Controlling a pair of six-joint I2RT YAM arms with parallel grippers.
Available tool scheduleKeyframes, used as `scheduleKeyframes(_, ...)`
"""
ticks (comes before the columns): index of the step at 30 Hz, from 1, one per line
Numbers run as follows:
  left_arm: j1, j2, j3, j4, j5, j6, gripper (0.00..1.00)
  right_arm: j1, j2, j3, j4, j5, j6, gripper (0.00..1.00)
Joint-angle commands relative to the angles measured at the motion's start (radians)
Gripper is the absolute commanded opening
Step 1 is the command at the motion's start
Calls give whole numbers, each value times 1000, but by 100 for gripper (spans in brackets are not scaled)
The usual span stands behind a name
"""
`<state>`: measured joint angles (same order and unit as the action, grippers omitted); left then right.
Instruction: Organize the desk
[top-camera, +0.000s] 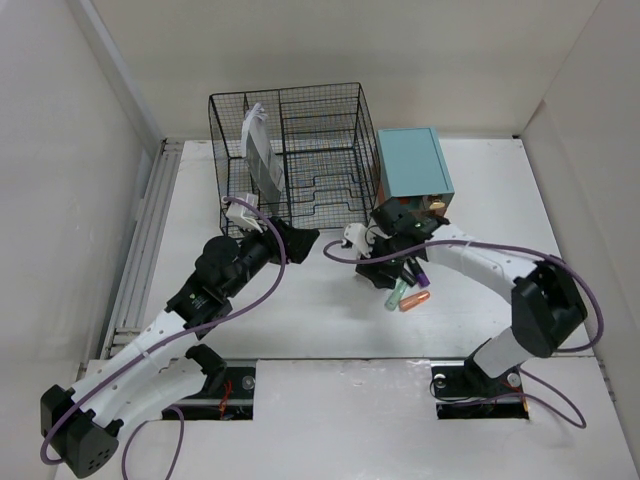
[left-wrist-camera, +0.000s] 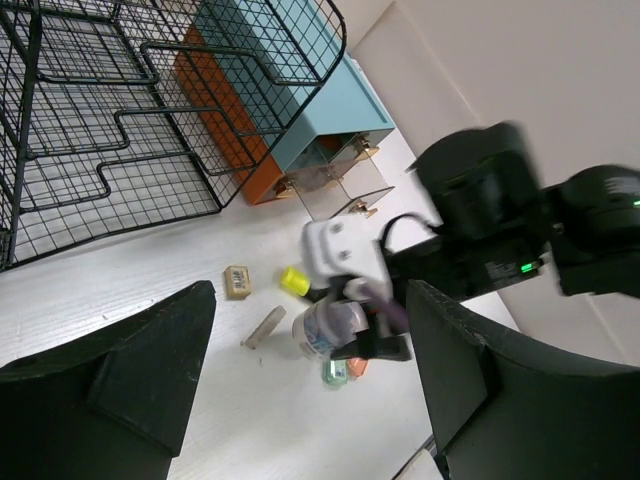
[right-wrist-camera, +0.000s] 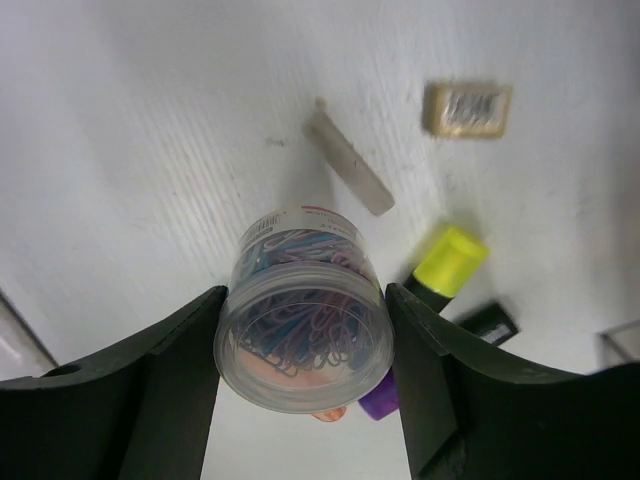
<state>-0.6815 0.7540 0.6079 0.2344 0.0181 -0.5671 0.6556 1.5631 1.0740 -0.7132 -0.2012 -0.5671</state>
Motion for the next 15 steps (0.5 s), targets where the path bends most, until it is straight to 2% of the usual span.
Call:
scheduleKeyframes(1,-6,-19,6,31,2,12,74,-7,-123,133,-41,-168,-94,1)
scheduleKeyframes(7,-6,-19,6,22,2,12,74,-91,-187,201,32,-225,-79,1)
scheduleKeyframes(15,-6,-19,6,22,2,21,74,-212,-218,178,215,41,65,0)
